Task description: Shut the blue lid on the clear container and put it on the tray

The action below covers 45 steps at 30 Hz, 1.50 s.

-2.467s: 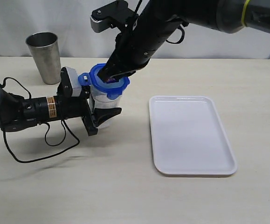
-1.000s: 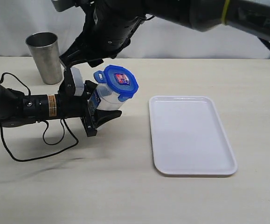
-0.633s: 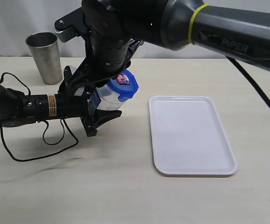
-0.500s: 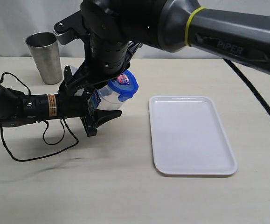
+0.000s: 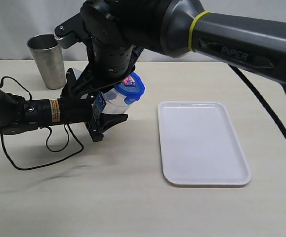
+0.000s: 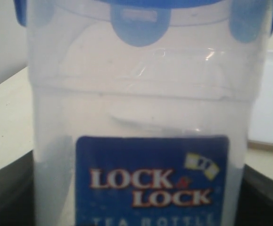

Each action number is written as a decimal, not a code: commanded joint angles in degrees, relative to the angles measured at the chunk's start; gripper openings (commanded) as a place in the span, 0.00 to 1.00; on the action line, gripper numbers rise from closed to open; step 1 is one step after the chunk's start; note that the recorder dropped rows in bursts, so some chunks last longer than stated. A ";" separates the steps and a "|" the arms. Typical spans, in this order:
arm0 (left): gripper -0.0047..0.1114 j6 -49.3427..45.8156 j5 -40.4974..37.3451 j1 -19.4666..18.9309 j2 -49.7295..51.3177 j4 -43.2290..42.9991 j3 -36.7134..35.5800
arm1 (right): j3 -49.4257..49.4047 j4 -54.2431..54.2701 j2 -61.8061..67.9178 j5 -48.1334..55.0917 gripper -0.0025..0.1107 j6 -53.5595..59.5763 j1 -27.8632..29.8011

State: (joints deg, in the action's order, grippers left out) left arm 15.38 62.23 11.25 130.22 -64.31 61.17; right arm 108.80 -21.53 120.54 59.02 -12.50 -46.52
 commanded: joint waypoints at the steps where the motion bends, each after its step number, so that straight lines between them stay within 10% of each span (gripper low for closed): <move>1: 0.04 -0.02 2.59 0.16 -0.68 -0.97 0.25 | -1.04 0.03 3.74 2.75 0.25 2.36 0.07; 20: 0.04 -0.15 2.83 0.16 -0.68 -0.97 0.25 | 1.11 -5.31 4.10 3.77 0.24 5.43 -2.73; 26: 0.04 -0.28 2.83 0.16 -0.68 -0.97 0.25 | 3.17 4.05 0.70 2.32 0.41 8.69 -0.20; 36: 0.04 -1.13 3.10 0.16 -0.68 -0.97 0.25 | 2.95 20.64 -8.13 0.61 0.42 20.37 5.72; 45: 0.04 -3.59 7.74 0.16 -0.68 -0.97 0.25 | -5.89 25.72 -19.44 -5.72 0.06 26.65 8.46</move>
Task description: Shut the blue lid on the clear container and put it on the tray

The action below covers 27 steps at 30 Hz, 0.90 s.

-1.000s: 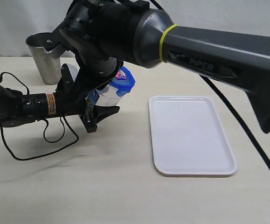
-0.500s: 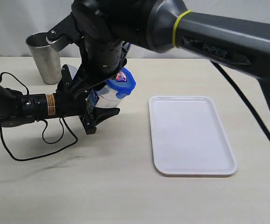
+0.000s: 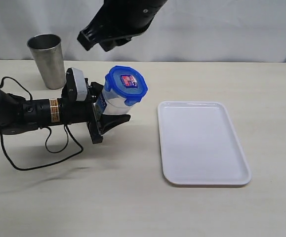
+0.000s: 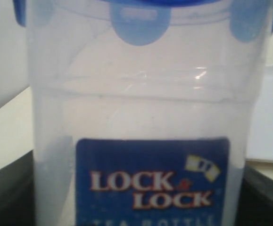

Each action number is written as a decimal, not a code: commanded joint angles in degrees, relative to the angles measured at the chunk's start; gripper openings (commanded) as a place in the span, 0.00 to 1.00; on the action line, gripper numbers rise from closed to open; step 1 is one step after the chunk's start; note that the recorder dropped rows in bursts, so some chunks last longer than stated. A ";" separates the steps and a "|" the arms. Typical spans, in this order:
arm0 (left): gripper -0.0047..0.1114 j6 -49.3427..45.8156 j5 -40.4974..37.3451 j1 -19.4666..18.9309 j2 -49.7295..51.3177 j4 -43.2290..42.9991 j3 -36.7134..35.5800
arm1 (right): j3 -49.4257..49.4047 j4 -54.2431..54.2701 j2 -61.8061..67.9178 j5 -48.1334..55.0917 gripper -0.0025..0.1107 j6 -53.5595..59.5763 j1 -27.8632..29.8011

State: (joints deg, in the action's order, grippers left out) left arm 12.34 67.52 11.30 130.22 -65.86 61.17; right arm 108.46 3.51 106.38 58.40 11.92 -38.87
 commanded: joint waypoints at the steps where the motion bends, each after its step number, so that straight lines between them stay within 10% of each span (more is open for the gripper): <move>1: 0.04 -0.55 2.44 0.11 -0.68 0.57 0.25 | -7.46 0.68 -6.72 -7.14 0.06 2.37 0.80; 27: 0.04 10.32 2.44 2.02 -4.77 2.07 0.25 | -80.96 0.78 -79.27 -62.27 0.06 -5.27 0.83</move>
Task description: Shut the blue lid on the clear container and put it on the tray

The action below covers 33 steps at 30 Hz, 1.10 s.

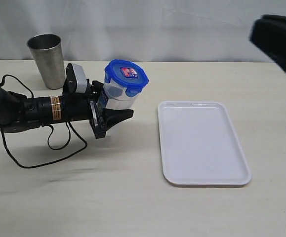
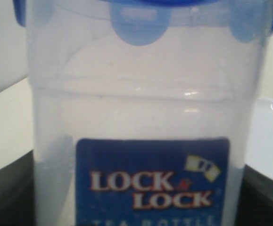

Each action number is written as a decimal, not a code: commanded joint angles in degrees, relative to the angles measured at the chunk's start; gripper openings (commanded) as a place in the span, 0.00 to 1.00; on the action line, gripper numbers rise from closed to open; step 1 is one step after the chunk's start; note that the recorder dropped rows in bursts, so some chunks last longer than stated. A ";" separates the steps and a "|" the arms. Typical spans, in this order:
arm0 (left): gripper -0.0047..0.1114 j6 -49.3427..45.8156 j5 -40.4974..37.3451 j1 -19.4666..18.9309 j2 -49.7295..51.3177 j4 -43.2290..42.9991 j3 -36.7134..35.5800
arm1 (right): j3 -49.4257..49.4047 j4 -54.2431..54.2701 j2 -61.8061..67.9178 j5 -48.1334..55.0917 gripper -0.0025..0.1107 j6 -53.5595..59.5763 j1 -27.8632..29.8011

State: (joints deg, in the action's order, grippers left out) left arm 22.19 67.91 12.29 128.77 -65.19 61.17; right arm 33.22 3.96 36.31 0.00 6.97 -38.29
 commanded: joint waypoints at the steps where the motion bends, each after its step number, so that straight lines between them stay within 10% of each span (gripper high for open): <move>1: 0.04 0.30 2.06 1.03 -4.09 1.63 0.25 | -6.97 0.33 -11.21 -4.85 0.06 -0.32 0.25; 8: 0.04 0.30 2.06 1.07 -9.53 1.96 0.25 | -14.97 13.39 -21.39 -13.06 0.06 10.74 0.25; 15: 0.04 0.30 2.06 1.07 -10.77 1.70 0.25 | -16.20 59.57 -27.91 -16.13 0.06 56.02 0.25; 23: 0.04 -2.66 2.06 0.95 -10.96 1.55 0.25 | -14.64 59.58 -36.31 -3.05 0.06 57.28 0.67; 33: 0.04 -2.79 2.06 0.95 -10.96 1.90 0.25 | -14.87 61.40 -36.31 -0.55 0.06 54.61 22.32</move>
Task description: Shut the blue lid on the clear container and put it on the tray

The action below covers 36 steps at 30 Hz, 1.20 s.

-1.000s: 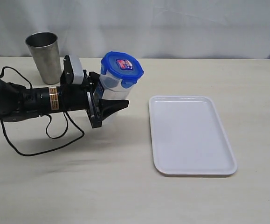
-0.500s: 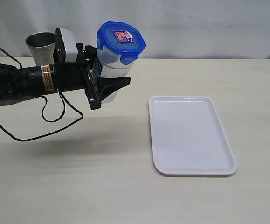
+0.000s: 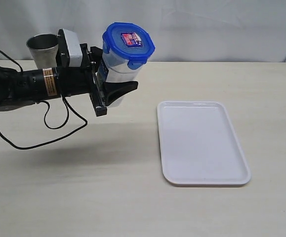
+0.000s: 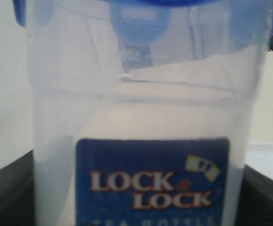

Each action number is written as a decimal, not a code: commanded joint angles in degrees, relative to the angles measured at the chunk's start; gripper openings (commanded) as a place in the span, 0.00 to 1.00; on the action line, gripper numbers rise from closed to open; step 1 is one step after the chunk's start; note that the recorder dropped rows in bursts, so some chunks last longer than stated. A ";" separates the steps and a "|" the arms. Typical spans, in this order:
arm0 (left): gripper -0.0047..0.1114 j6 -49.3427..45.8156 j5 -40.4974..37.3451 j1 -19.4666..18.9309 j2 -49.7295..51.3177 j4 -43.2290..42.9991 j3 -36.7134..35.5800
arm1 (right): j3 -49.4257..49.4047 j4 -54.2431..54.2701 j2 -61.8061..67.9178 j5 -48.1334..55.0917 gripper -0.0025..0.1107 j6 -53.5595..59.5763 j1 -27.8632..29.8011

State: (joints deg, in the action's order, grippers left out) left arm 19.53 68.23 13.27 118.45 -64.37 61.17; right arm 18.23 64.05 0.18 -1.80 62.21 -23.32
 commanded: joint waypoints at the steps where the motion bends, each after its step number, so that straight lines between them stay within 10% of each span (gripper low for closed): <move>1: 0.04 -0.12 1.74 -0.03 -0.65 1.08 0.25 | 0.12 1.57 -0.18 0.77 0.06 -0.63 10.30; 10: 0.04 -0.12 1.74 0.07 -0.65 2.11 0.25 | 1.69 2.93 -0.18 8.18 0.06 -1.91 28.62; 20: 0.04 -0.12 1.74 2.91 -1.49 -2.58 0.25 | 1.69 4.45 -0.18 8.89 0.06 -2.05 29.86; 36: 0.04 -30.44 -54.88 23.10 -3.98 5.14 8.37 | 1.69 4.45 -0.18 9.39 0.06 -2.96 29.86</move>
State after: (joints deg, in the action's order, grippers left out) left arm -6.75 19.70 33.72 115.07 -60.95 66.85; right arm 19.64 68.46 0.18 6.91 59.45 6.12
